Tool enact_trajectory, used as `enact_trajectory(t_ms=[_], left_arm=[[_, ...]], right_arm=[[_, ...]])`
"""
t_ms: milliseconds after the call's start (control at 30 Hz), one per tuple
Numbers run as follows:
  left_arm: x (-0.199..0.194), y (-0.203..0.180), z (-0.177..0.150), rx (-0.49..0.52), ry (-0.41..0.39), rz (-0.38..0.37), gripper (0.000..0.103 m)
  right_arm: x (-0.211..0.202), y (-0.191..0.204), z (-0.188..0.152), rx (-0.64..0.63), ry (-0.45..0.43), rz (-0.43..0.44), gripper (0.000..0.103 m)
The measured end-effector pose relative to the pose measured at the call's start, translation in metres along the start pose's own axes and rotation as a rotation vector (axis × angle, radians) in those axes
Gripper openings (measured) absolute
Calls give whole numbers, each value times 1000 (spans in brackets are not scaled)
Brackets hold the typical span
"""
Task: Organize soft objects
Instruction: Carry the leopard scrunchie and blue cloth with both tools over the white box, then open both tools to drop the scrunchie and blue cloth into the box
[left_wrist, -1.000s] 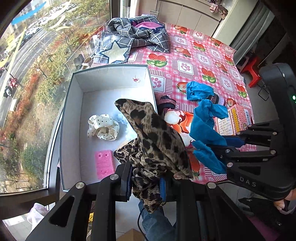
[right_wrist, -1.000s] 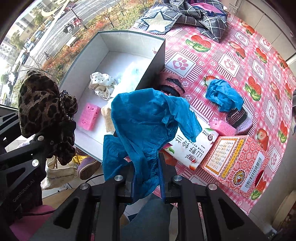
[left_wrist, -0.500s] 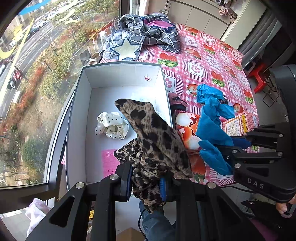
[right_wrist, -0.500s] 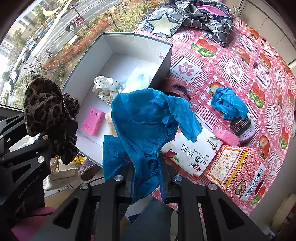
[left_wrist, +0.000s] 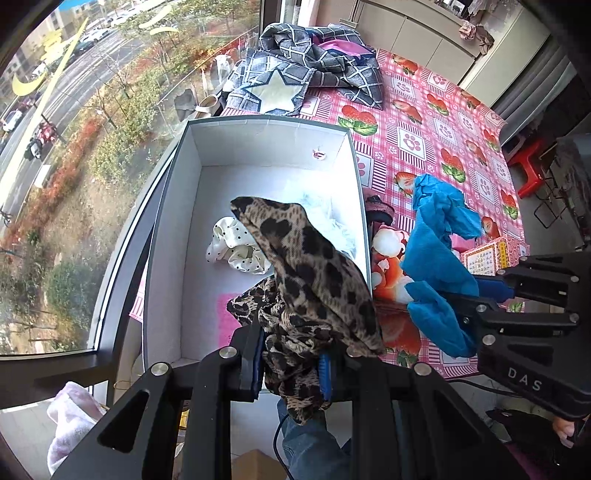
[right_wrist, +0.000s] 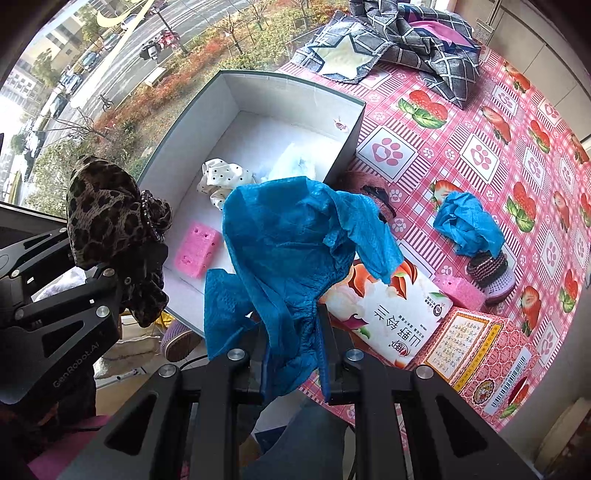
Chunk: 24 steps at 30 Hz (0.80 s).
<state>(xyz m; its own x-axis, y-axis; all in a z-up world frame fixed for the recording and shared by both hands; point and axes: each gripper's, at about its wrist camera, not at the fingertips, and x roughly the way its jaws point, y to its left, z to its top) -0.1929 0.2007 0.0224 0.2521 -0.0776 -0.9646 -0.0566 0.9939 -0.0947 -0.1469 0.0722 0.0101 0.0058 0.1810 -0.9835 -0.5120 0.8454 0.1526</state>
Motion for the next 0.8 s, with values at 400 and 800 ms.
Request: enact_trajectory(t_ms=[400, 800], left_arm=[[14, 15, 3, -67, 36, 40, 25], [28, 35, 37, -122, 30, 75, 25]], right_arm=[[4, 6, 13, 20, 4, 30, 19], [8, 6, 53, 85, -2, 80, 19]])
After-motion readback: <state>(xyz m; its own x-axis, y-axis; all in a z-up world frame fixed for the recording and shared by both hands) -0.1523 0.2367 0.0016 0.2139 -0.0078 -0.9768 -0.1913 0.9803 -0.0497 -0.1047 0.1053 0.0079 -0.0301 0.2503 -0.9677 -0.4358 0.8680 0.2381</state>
